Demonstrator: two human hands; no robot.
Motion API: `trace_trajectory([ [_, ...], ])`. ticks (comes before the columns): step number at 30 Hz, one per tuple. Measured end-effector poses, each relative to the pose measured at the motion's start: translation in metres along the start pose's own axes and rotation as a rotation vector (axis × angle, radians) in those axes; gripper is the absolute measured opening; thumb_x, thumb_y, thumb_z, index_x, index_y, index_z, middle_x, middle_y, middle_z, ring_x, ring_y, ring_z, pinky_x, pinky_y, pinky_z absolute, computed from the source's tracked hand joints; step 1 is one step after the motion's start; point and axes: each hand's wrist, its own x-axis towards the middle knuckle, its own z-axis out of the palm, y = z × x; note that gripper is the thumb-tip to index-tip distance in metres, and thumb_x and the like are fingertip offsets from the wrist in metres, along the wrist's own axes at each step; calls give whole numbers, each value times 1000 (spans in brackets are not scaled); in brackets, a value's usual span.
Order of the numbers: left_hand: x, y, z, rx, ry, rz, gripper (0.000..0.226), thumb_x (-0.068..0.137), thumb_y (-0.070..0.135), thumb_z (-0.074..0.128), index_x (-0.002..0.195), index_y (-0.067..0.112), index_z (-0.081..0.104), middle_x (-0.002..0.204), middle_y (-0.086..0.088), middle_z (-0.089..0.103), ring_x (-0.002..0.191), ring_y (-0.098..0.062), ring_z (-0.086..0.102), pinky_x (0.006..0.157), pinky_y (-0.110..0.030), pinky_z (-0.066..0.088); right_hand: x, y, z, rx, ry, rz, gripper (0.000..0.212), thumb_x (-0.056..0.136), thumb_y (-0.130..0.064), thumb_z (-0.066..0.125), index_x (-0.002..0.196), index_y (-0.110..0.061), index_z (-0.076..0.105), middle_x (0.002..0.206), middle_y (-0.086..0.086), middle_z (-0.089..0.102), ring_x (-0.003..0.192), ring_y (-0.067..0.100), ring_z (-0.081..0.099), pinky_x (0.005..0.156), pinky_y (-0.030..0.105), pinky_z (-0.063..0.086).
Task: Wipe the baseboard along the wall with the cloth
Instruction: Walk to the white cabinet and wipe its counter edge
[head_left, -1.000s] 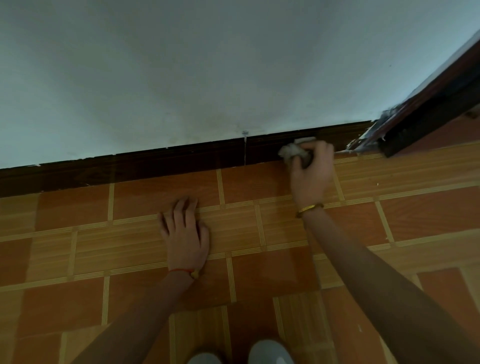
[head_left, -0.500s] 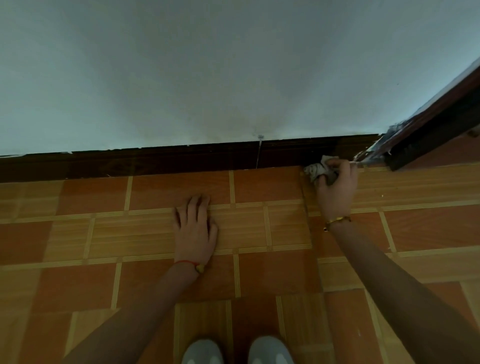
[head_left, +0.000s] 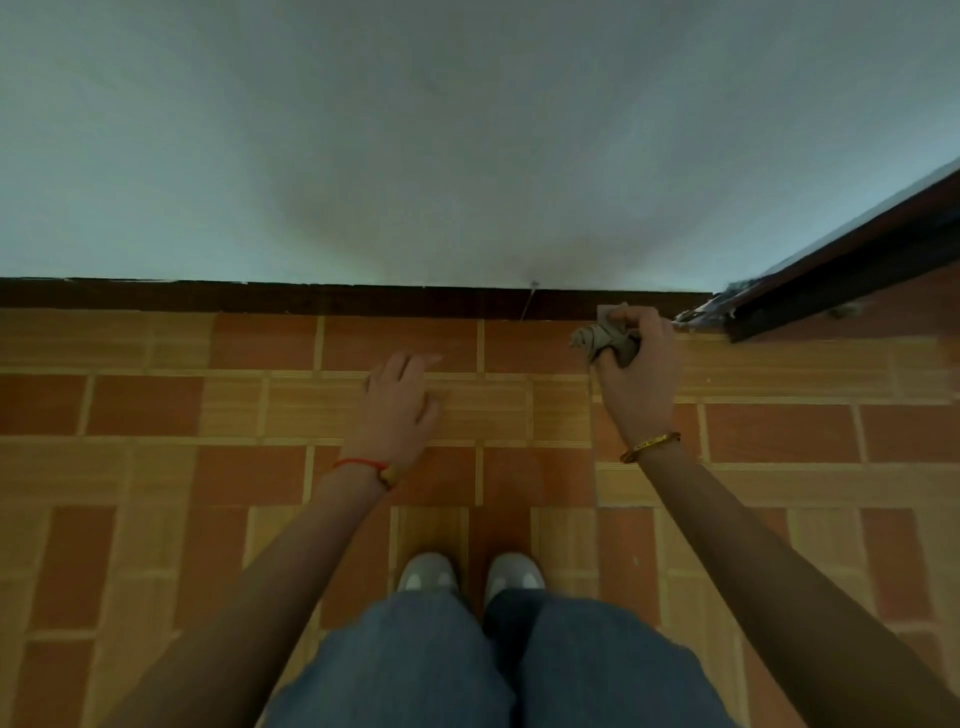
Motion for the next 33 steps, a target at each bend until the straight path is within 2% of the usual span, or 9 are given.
trace_trajectory([
  [8, -102, 93, -231, -78, 189, -9, 39, 97, 13, 50, 135, 12, 57, 130, -11, 58, 119, -34, 55, 101, -53, 46, -23, -182, -173, 30, -86, -91, 30, 79, 6, 63, 105, -9, 57, 110, 9, 53, 88, 9, 45, 71, 1, 35],
  [13, -187, 159, -372, -84, 301, -44, 41, 92, 21, 44, 129, 14, 59, 124, -10, 61, 112, -33, 58, 94, -53, 49, -38, -311, -282, 54, -151, -195, 28, 77, 9, 64, 100, -7, 59, 108, 10, 54, 88, 13, 49, 76, 12, 38],
  [16, -239, 195, -441, -84, 350, -54, 42, 94, 27, 40, 128, 16, 60, 122, -7, 61, 108, -31, 58, 92, -53, 51, -48, -383, -342, 121, -182, -294, 29, 75, 11, 64, 97, -7, 59, 106, 7, 53, 88, 10, 49, 78, 4, 38],
  [18, -270, 215, -479, -79, 366, -67, 42, 94, 28, 39, 128, 15, 60, 123, -7, 62, 111, -31, 58, 93, -55, 50, -52, -422, -376, 142, -204, -344, 29, 75, 11, 64, 96, -8, 59, 104, 6, 54, 87, 11, 51, 78, 4, 39],
  [20, -299, 234, -511, -75, 400, -102, 43, 94, 29, 39, 128, 14, 60, 123, -8, 62, 114, -30, 58, 96, -54, 50, -57, -455, -405, 153, -224, -395, 29, 74, 10, 65, 96, -9, 59, 103, 5, 54, 86, 11, 52, 76, 7, 42],
  [24, -353, 264, -556, -76, 506, -168, 40, 95, 28, 40, 125, 13, 62, 121, -8, 63, 111, -30, 60, 96, -47, 50, -65, -508, -448, 199, -275, -525, 28, 73, 12, 65, 94, -5, 60, 99, 8, 56, 84, 6, 49, 77, 1, 36],
  [29, -418, 294, -566, -93, 673, -330, 36, 96, 24, 49, 128, 14, 62, 125, -4, 63, 113, -22, 57, 100, -40, 44, -82, -540, -481, 269, -384, -625, 25, 77, 10, 66, 94, -8, 60, 96, 4, 56, 81, 0, 49, 75, 1, 38],
  [33, -466, 319, -551, -130, 764, -478, 35, 94, 25, 51, 127, 19, 61, 122, -3, 63, 111, -28, 61, 97, -50, 50, -101, -549, -493, 297, -521, -719, 23, 81, 10, 64, 93, -9, 60, 96, 1, 55, 84, 0, 52, 77, 0, 38],
])
